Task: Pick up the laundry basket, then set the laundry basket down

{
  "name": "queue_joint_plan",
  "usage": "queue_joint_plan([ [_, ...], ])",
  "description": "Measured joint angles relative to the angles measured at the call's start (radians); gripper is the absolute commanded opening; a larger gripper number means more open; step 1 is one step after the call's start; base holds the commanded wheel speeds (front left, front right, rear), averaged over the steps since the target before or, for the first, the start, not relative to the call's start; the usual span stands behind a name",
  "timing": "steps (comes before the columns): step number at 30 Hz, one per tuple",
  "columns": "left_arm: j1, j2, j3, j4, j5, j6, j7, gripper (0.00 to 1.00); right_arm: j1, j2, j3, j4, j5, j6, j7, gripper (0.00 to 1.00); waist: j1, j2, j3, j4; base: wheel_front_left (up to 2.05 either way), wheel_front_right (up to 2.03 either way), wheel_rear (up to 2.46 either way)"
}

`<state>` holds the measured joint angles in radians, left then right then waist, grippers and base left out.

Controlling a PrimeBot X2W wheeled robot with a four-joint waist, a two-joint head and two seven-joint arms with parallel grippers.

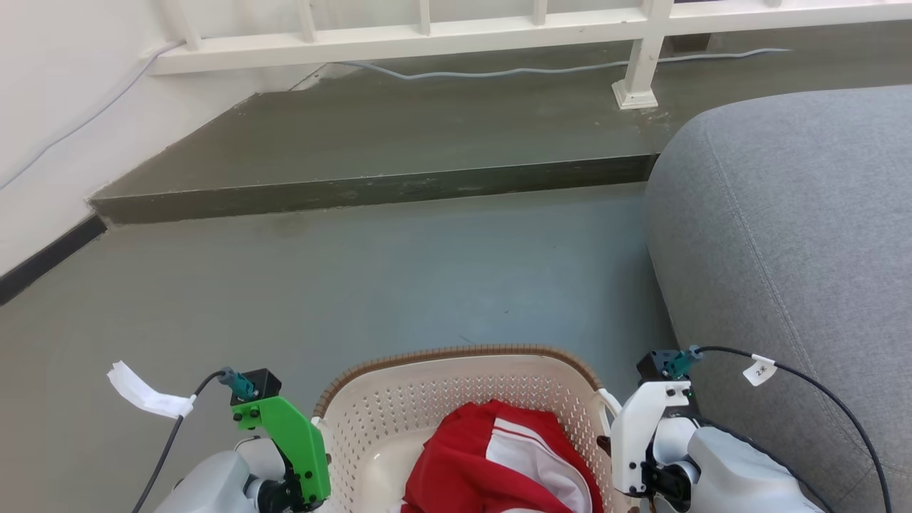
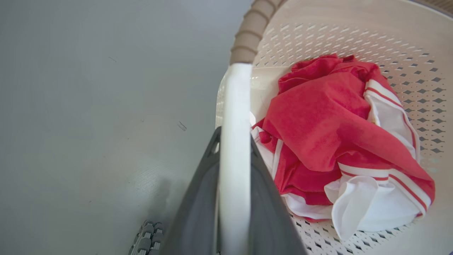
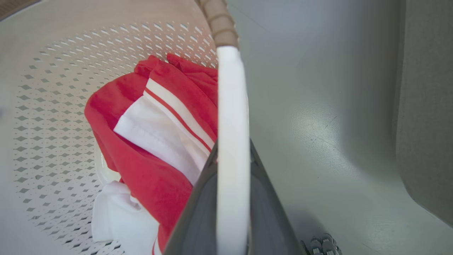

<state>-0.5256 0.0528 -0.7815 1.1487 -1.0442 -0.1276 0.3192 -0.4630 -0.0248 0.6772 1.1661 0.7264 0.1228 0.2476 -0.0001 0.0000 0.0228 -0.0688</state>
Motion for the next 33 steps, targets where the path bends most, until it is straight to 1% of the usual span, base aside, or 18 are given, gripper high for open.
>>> queue_joint_plan([
  [24,0.014,0.005,0.001,0.008,-0.026,0.0,0.012,0.0,0.001,-0.001,0.041,-0.007,0.033,-0.003,0.019,0.0,0.0,0.0,-0.013,-0.011,0.0,0.0,0.0],
  [26,0.015,0.005,0.001,0.009,-0.028,0.0,0.012,0.0,0.001,-0.001,0.043,-0.008,0.035,-0.009,0.019,0.0,0.0,0.0,-0.014,-0.012,0.0,0.0,0.0],
  [33,0.015,0.006,-0.001,0.01,-0.03,0.0,0.012,0.0,0.002,-0.002,0.051,-0.013,0.057,-0.01,0.019,0.0,0.0,0.0,-0.013,-0.017,0.0,0.0,0.0],
])
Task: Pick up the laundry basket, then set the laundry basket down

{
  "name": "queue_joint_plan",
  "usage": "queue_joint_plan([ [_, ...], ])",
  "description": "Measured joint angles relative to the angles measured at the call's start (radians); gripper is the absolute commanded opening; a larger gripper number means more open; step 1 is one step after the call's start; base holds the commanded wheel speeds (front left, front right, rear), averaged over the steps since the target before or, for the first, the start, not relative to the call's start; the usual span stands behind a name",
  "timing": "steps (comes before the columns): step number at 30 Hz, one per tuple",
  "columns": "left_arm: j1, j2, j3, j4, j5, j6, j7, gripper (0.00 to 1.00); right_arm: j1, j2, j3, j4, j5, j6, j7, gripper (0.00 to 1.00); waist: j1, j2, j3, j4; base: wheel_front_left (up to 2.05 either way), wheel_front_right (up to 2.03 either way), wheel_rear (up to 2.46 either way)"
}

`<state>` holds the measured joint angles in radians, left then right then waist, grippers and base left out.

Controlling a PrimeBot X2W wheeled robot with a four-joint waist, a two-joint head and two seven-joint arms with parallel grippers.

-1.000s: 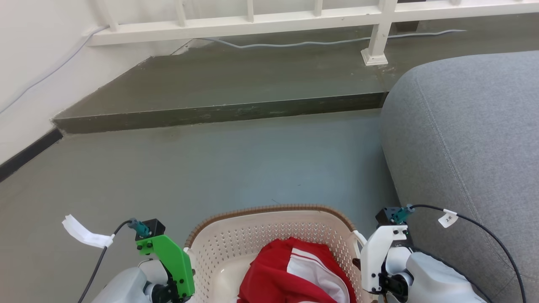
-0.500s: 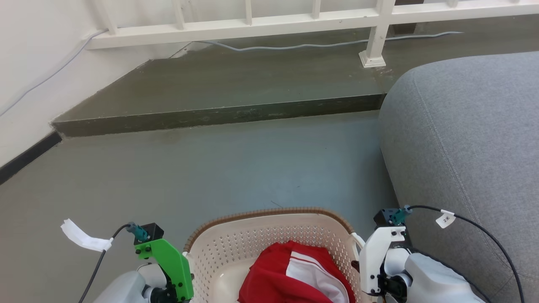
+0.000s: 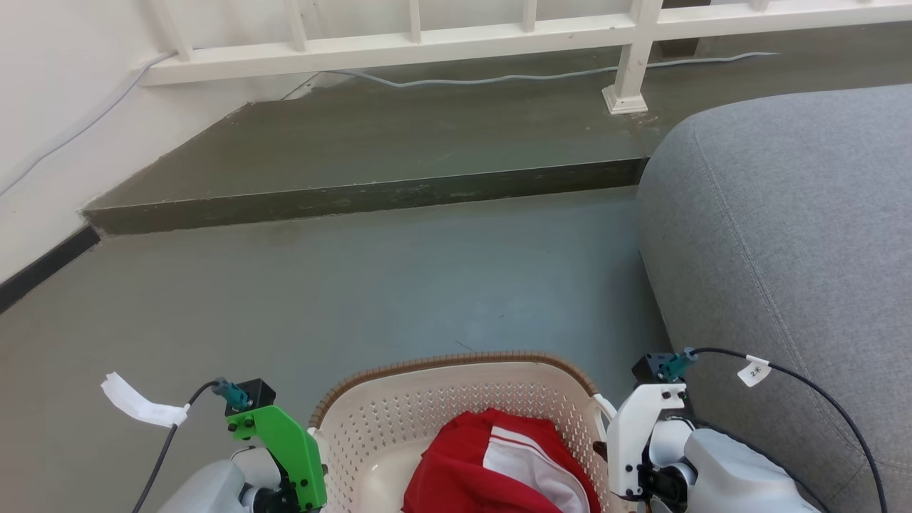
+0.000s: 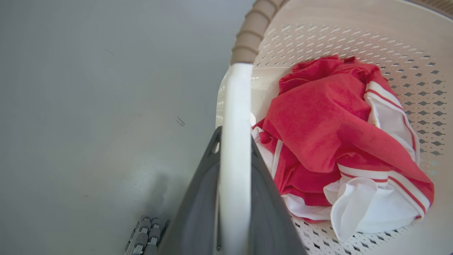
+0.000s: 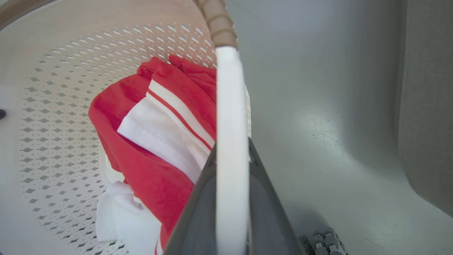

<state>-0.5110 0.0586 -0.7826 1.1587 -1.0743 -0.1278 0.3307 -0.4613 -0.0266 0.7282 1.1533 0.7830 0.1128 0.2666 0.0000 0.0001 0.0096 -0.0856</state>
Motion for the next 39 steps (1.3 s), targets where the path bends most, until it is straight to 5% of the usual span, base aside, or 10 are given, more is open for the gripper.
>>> queue_joint_plan([
  [17,-0.025,0.002,-0.022,0.006,0.025,-0.004,-0.085,0.0,-0.005,0.0,0.016,-0.022,0.001,-0.044,-0.088,0.0,0.0,0.0,0.055,0.006,0.0,0.0,0.0],
  [39,-0.185,0.008,-0.04,-0.001,0.101,-0.004,-0.241,0.0,-0.143,-0.002,0.02,-0.035,-0.028,-0.099,-0.257,0.0,0.0002,0.0,0.334,0.014,0.0,0.0,0.0],
])
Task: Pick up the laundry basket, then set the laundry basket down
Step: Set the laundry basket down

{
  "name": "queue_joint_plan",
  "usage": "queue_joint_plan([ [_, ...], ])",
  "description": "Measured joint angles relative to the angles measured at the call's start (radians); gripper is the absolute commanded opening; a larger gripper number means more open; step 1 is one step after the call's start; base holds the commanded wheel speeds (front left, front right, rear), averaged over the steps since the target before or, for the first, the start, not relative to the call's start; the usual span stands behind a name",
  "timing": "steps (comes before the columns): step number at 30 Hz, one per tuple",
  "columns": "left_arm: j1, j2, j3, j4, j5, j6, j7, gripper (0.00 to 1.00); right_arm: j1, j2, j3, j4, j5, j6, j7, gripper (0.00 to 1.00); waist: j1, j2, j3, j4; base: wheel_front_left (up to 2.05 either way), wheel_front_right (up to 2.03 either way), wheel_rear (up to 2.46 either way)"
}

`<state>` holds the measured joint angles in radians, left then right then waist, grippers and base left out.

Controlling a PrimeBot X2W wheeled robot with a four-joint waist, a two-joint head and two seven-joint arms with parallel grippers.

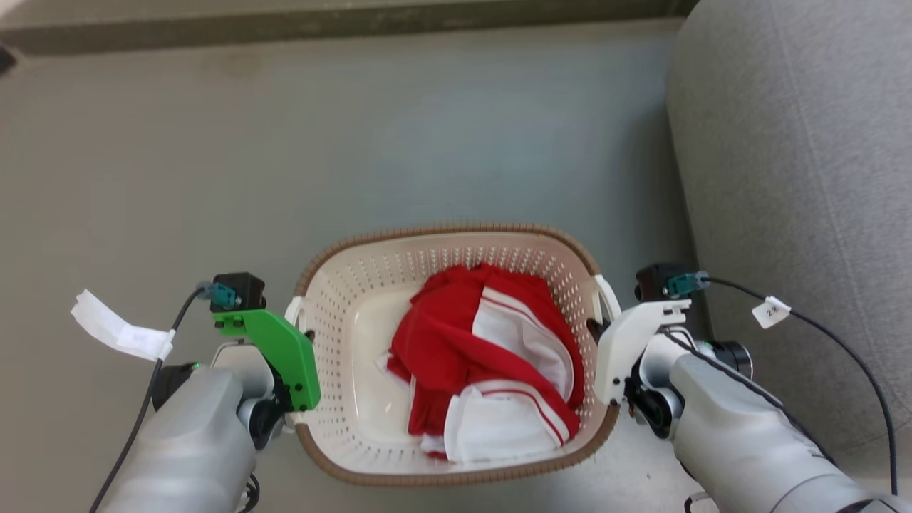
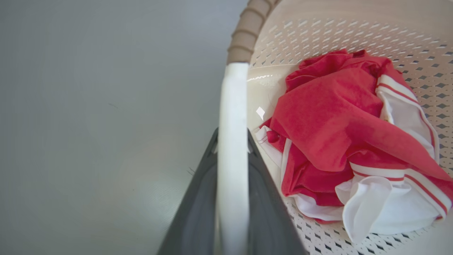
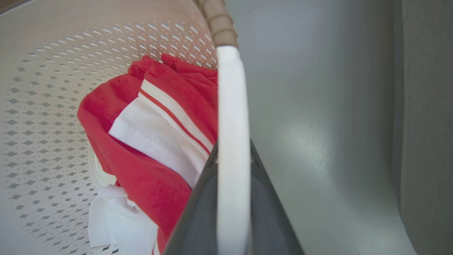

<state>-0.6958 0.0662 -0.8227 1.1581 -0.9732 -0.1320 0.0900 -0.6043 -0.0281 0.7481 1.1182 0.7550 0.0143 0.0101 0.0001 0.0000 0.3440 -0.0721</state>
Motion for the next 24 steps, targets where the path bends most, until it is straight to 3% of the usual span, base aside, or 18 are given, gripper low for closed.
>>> queue_joint_plan([
  [24,-0.205,0.013,-0.012,-0.018,0.07,0.0,-0.205,0.0,-0.19,-0.008,-0.031,0.007,-0.034,-0.035,-0.185,0.0,0.0001,0.0,0.344,0.037,0.0,0.0,0.0],
])
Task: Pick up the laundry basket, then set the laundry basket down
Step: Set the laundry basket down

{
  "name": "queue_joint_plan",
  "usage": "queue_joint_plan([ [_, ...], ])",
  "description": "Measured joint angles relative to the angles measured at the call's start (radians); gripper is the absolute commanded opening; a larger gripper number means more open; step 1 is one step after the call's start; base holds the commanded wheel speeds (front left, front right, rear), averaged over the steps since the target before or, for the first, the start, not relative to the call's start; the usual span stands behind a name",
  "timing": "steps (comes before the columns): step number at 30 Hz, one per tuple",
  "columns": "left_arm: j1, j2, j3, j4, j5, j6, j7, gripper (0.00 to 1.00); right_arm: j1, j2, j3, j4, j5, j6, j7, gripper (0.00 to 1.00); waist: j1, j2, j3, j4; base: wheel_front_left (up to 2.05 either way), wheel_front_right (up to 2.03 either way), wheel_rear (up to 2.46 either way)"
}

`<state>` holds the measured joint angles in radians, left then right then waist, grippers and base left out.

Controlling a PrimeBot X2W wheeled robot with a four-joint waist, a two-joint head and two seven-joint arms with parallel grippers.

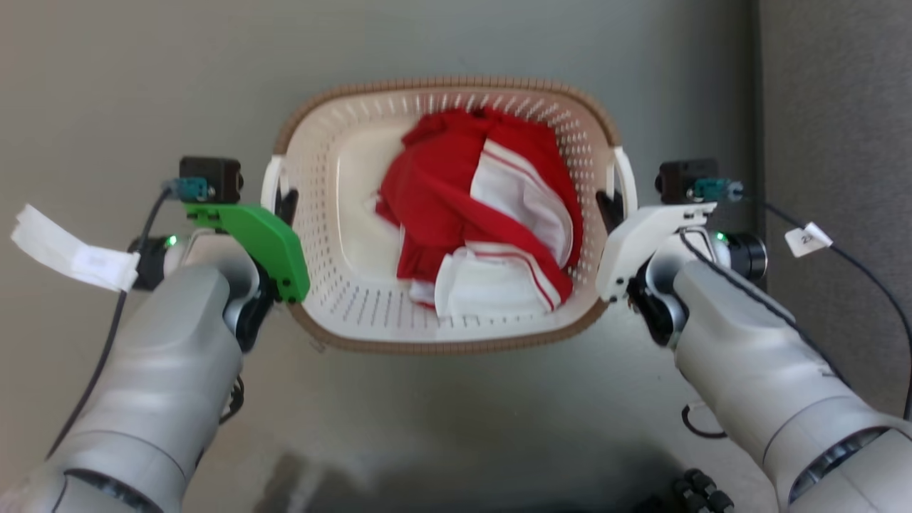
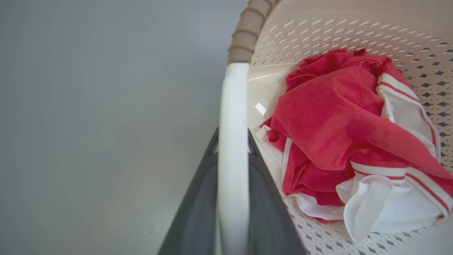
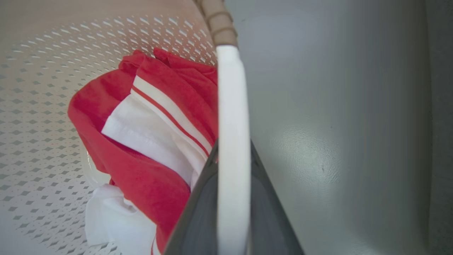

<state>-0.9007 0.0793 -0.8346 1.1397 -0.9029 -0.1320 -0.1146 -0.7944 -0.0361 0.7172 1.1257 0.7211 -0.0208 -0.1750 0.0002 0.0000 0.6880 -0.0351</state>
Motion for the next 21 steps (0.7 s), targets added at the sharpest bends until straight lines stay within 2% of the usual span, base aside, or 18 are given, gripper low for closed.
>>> queue_joint_plan([
  [11,-0.052,0.0,-0.007,-0.002,0.011,0.0,-0.067,0.0,-0.06,-0.006,-0.017,0.014,0.001,-0.007,-0.03,0.0,-0.0001,0.0,0.136,0.011,0.0,0.0,0.0],
  [21,-0.083,-0.016,-0.008,0.013,0.019,0.0,-0.085,0.0,-0.084,-0.01,-0.021,0.037,0.0,-0.006,-0.041,0.0,-0.0001,0.0,0.199,0.023,0.0,0.0,0.0],
])
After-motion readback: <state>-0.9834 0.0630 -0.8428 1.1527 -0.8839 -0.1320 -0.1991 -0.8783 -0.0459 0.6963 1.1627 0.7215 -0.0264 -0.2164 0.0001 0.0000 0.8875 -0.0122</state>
